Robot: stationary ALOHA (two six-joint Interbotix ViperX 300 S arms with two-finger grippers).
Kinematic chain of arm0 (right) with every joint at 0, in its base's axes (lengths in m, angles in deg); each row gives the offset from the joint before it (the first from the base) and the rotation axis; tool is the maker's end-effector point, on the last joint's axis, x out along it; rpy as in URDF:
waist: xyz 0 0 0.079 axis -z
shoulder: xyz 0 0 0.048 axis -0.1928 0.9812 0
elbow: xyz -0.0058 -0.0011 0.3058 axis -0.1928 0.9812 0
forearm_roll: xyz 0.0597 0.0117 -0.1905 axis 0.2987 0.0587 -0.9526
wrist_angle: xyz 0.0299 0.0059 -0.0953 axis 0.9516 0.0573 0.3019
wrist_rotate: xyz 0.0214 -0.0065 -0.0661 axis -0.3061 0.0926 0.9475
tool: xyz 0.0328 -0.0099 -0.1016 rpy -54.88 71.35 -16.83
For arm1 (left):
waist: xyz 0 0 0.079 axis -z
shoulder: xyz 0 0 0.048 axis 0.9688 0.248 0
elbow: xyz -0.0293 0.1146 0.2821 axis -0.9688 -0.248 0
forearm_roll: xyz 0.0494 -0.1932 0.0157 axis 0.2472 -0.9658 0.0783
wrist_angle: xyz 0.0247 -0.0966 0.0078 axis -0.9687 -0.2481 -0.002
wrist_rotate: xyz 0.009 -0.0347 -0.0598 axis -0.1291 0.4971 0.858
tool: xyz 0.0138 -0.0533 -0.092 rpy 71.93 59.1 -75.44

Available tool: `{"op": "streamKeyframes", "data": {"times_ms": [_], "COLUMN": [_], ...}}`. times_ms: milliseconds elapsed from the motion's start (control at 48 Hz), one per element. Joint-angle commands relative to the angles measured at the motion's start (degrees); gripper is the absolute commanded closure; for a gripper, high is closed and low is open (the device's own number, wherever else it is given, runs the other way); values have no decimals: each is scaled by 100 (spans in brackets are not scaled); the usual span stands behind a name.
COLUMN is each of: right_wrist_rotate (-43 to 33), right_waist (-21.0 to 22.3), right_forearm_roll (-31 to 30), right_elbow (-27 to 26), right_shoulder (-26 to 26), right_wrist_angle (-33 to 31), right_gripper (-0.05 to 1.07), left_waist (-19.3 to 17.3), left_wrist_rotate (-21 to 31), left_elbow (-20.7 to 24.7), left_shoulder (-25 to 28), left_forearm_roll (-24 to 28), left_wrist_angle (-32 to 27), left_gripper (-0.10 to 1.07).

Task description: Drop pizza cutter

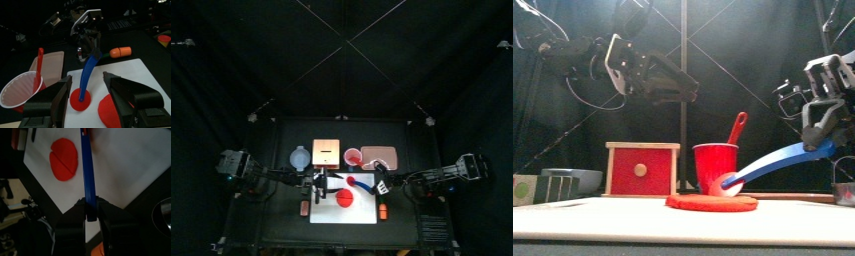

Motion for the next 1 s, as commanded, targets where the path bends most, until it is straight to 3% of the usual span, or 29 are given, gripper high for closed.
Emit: {"op": "streamKeyframes", "data": {"times_ms": [0,271,375,688,979], "right_wrist_rotate": [0,-255,-387,-633,-659], "right_waist": [-9,-70,-255,-712,-694], "right_forearm_roll": [-237,-949,-1011,-1336,-3498], "right_elbow": [-167,-448,-510,-1020,-2021], "right_shoulder": [-53,18,105,668,1257], "right_wrist_angle": [-211,-826,-888,-1020,-1433], "right_gripper": [57,21,13,11,11], "left_waist": [-9,-18,-26,-35,-44], "left_wrist_rotate": [-18,-9,-9,-18,-9], "left_elbow": [70,97,105,141,62], "left_shoulder": [-62,-62,-62,-62,-149], "left_forearm_roll": [-9,-9,-9,0,0], "left_wrist_angle": [70,70,62,44,44], "left_gripper": [10,10,10,10,10]}}
